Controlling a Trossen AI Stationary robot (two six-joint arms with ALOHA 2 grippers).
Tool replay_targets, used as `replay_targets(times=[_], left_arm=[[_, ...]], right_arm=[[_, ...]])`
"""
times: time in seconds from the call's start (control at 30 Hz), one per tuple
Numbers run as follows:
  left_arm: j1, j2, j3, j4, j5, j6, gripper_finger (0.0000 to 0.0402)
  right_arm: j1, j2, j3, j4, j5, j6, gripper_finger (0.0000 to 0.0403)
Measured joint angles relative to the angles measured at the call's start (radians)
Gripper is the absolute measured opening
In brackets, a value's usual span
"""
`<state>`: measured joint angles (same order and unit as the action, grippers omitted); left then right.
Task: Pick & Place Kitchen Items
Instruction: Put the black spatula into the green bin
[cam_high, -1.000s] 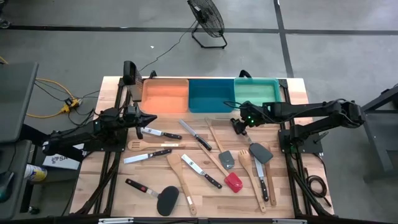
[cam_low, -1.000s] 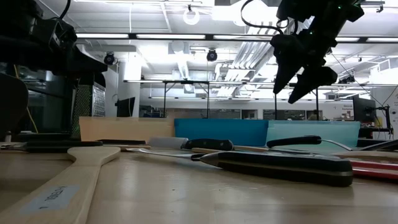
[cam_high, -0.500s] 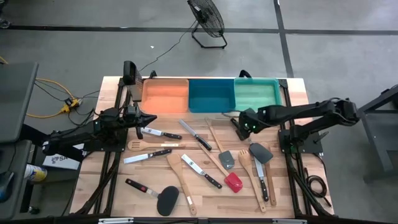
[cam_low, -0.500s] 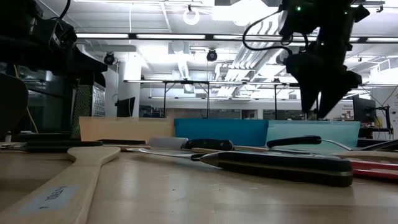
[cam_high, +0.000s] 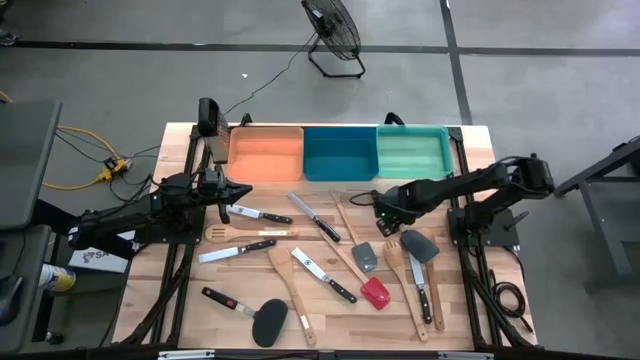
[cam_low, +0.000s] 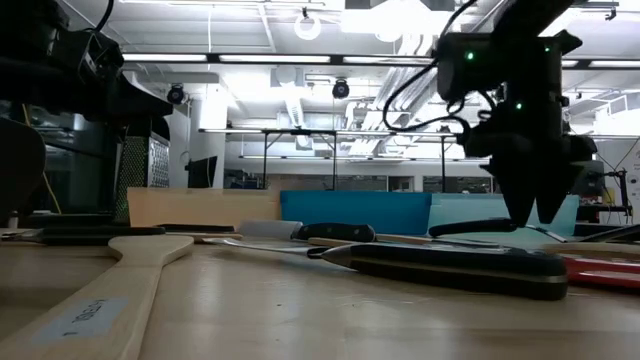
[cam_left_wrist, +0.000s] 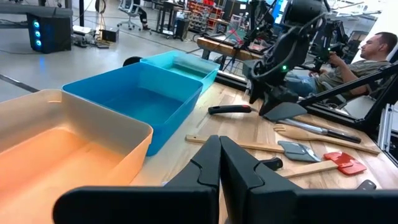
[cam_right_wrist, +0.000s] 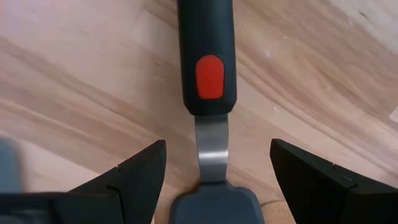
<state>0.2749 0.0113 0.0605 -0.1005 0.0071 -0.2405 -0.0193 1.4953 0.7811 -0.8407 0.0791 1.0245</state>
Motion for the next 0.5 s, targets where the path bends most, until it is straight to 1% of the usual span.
replay_targets(times=[0.17,0.5], left_arm=[[0.000,0.000,0.000,0.000,0.000,0.000,0.0000],[0.000,0.000,0.000,0.001,0.000,0.000,0.0000]], right_arm=[[0.000,0.021,0.000,0.006,-0.004,0.000,0.0236],[-0.003,0.021,0.000,0.007,-0.018,-0.004,0.0116]])
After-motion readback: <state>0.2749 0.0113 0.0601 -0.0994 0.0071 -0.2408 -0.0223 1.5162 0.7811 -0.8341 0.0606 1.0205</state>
